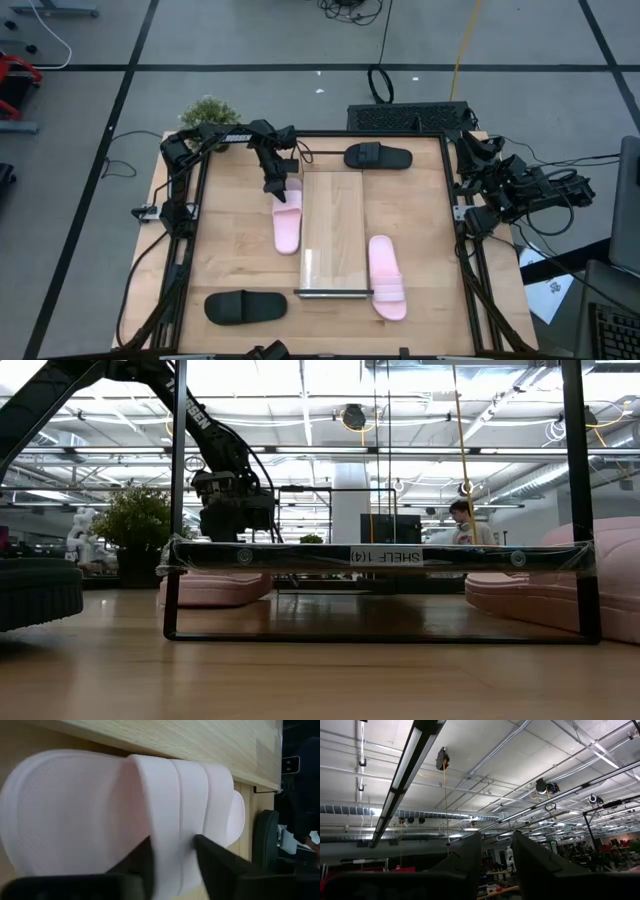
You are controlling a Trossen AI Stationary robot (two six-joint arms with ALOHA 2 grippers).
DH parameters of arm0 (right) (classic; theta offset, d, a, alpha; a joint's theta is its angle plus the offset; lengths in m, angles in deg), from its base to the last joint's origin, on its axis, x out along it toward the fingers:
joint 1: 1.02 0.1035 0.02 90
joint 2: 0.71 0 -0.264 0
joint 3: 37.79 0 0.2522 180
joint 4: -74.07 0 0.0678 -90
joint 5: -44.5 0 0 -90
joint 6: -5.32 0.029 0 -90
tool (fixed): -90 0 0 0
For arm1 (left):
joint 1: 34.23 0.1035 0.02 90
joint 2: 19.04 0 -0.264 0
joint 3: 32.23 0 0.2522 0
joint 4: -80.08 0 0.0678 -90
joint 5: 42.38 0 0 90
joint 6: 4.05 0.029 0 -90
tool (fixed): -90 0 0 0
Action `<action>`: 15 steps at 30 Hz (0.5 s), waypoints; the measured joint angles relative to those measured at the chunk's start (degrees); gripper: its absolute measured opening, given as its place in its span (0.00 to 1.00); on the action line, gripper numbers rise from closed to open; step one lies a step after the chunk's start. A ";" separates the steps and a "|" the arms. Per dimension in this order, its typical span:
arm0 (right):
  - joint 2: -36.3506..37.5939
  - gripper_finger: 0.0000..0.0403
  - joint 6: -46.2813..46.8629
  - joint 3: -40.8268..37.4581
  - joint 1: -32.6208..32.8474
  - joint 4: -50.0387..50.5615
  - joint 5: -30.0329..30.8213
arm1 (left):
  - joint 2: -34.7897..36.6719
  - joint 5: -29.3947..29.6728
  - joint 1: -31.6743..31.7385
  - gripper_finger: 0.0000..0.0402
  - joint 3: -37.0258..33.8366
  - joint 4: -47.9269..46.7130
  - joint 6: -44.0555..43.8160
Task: Pick and place slides into the shelf
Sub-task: Put the top pink slipper on the shelf
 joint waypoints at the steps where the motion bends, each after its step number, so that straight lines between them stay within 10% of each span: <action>1: 0.00 0.25 0.00 0.00 0.01 0.00 0.00 | 0.01 0.30 0.02 0.21 0.00 0.09 0.04; 5: 0.00 0.25 0.01 0.00 0.00 -0.02 0.00 | 0.01 2.52 0.00 0.03 0.00 0.14 0.45; 15: 0.01 0.25 0.00 0.00 0.00 -0.20 0.00 | 0.01 4.59 2.46 0.01 0.01 -5.73 -1.54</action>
